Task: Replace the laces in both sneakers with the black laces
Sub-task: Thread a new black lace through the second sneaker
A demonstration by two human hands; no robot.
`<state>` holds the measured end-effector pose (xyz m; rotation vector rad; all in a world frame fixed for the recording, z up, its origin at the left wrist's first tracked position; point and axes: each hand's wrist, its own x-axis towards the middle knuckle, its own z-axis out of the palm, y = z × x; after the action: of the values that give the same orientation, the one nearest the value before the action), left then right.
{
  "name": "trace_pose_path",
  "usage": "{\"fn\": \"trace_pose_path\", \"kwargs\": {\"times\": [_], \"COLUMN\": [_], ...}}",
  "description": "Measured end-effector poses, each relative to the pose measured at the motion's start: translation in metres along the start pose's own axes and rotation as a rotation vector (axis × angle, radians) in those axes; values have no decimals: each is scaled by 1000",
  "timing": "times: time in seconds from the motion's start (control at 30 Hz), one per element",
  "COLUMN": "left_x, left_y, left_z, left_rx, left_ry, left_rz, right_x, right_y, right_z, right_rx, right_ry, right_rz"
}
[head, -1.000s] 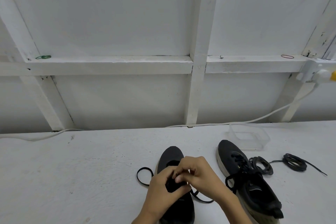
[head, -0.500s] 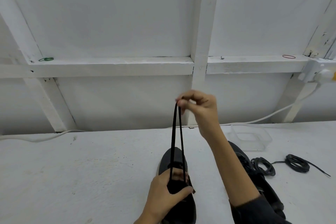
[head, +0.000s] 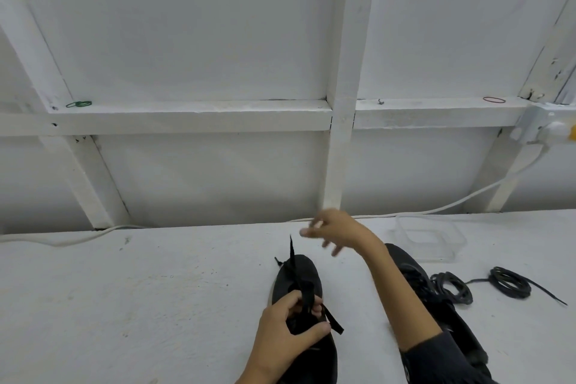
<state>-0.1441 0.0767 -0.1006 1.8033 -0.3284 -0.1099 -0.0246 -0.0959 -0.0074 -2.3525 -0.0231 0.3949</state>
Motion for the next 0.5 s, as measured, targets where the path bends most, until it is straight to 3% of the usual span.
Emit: {"fn": "trace_pose_path", "kwargs": {"times": [0.1, 0.17, 0.37, 0.5], "left_x": [2, 3, 4, 7], "left_y": [-2, -3, -3, 2], "left_z": [-1, 1, 3, 2], "left_rx": [18, 50, 100, 108], "left_ry": [1, 1, 29, 6], "left_rz": [4, 13, 4, 10], "right_x": [-26, -43, -57, -64], "right_y": [16, 21, 20, 2], "right_z": [14, 28, 58, 49], "right_rx": [-57, 2, 334, 457], "right_ry": [-309, -364, 19, 78], "right_rz": [88, 26, -175, -225]}}
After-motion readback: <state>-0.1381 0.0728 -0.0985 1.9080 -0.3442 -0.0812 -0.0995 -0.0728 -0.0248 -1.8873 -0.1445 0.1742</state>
